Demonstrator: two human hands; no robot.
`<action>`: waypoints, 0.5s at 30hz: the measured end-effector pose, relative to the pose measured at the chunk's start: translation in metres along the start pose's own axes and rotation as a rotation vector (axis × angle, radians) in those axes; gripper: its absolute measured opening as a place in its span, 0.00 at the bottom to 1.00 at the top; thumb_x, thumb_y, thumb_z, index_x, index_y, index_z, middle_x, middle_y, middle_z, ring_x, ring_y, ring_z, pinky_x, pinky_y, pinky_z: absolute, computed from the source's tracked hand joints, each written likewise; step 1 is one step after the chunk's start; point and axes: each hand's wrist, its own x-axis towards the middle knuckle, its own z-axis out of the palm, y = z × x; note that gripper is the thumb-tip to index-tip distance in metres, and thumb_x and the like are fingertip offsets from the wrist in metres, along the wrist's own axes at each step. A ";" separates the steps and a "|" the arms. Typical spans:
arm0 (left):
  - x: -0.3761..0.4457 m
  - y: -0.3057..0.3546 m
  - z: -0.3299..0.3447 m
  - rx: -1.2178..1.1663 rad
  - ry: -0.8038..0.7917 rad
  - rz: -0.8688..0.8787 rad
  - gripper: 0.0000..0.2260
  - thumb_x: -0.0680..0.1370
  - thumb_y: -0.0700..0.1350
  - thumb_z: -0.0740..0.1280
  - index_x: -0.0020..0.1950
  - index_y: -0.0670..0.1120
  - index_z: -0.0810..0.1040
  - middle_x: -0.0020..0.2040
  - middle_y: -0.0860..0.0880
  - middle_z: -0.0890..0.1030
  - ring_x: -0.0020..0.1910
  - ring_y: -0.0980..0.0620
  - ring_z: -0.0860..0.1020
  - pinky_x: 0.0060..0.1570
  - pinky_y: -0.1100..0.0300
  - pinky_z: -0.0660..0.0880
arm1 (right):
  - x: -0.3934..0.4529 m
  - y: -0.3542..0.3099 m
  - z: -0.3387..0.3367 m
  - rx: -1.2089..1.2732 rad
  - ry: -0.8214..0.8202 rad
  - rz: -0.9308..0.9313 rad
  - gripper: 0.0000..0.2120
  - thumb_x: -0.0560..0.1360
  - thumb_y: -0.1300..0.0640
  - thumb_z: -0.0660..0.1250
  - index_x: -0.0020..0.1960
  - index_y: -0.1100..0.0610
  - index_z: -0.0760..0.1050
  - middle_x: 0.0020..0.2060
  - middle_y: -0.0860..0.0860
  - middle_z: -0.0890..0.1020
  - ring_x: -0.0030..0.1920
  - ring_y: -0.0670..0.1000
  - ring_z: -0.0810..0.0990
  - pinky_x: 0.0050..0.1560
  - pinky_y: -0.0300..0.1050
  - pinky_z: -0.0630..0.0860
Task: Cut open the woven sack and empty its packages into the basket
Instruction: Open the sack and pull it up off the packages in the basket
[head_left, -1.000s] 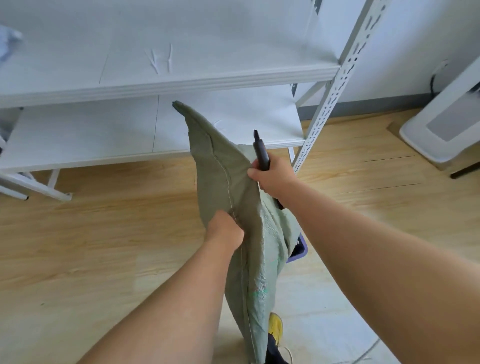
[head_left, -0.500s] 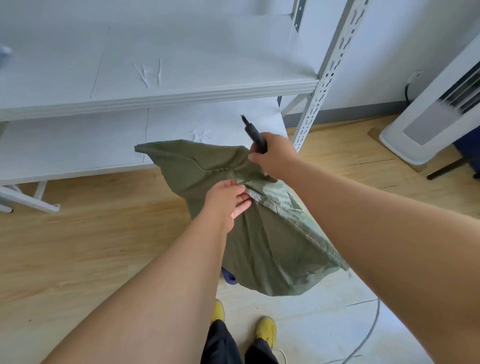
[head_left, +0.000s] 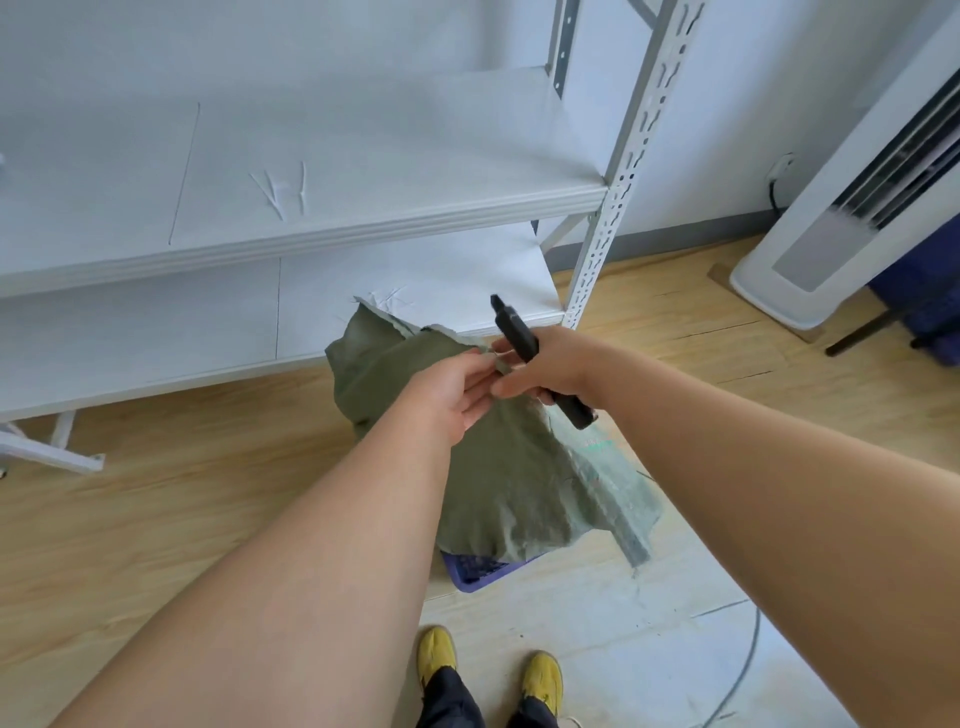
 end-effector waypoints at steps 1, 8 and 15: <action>0.000 0.003 0.002 0.035 -0.018 0.007 0.11 0.78 0.38 0.66 0.60 0.45 0.76 0.53 0.47 0.82 0.54 0.51 0.79 0.64 0.55 0.71 | -0.001 0.001 0.001 -0.086 0.023 -0.003 0.16 0.65 0.60 0.77 0.50 0.56 0.76 0.36 0.55 0.81 0.29 0.51 0.75 0.34 0.43 0.75; 0.017 0.023 -0.014 1.118 0.130 0.425 0.18 0.77 0.35 0.60 0.62 0.53 0.75 0.61 0.50 0.75 0.57 0.50 0.76 0.54 0.55 0.76 | -0.008 0.017 -0.012 -0.037 0.241 0.052 0.11 0.69 0.68 0.68 0.41 0.52 0.78 0.33 0.53 0.79 0.32 0.51 0.76 0.36 0.43 0.77; 0.043 0.019 -0.010 1.885 0.015 0.477 0.16 0.77 0.39 0.60 0.61 0.52 0.77 0.62 0.48 0.76 0.59 0.44 0.76 0.55 0.54 0.74 | -0.036 0.026 -0.028 -0.016 0.153 0.044 0.09 0.71 0.68 0.69 0.42 0.55 0.77 0.29 0.52 0.76 0.26 0.47 0.72 0.29 0.35 0.73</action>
